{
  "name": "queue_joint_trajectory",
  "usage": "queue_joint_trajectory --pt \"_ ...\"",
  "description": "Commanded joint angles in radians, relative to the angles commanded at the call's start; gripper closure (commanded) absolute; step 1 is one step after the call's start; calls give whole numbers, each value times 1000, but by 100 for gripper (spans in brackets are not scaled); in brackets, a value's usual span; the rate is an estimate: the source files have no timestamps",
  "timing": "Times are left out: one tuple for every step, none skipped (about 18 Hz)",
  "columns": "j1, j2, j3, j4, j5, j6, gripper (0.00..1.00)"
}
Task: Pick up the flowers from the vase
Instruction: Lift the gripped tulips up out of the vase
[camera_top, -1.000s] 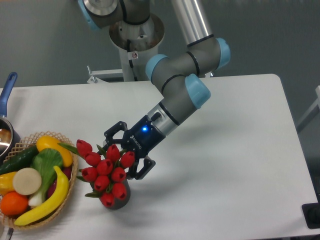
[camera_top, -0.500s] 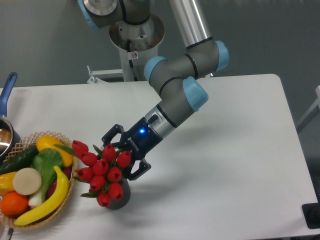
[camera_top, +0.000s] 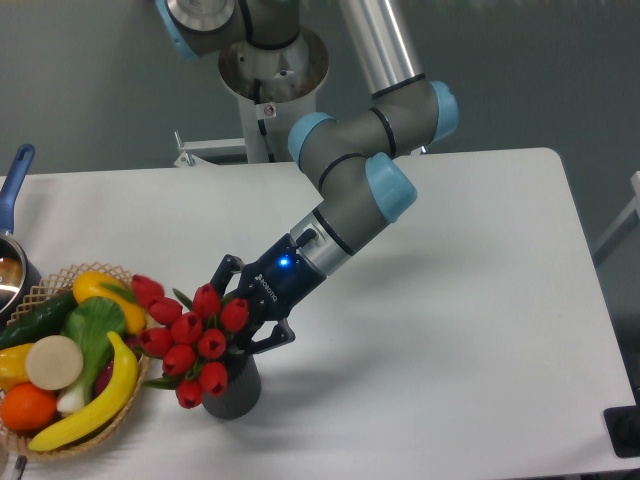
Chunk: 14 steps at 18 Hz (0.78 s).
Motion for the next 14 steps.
queue_joint_trajectory --pt "0 0 -2 0 0 0 60" --pt "0 0 -2 0 0 0 60" --pt "0 0 -2 0 0 0 60" --pt "0 2 -2 0 -2 -3 61" --pt "2 2 -3 0 -2 -5 62" --pt "2 3 -3 0 -3 -6 62" --pt "2 6 -3 0 -3 -6 62" --pt "2 8 -2 0 -9 -9 62" --pt "3 9 -3 0 -21 -12 62" --pt "5 12 -3 0 -37 -15 62" --pt "6 18 -3 0 -49 -17 62" --pt "8 21 -3 -2 -57 -17 62" --pt "9 28 -3 -2 -58 -23 62" --pt "11 34 -2 -2 -58 -40 62"
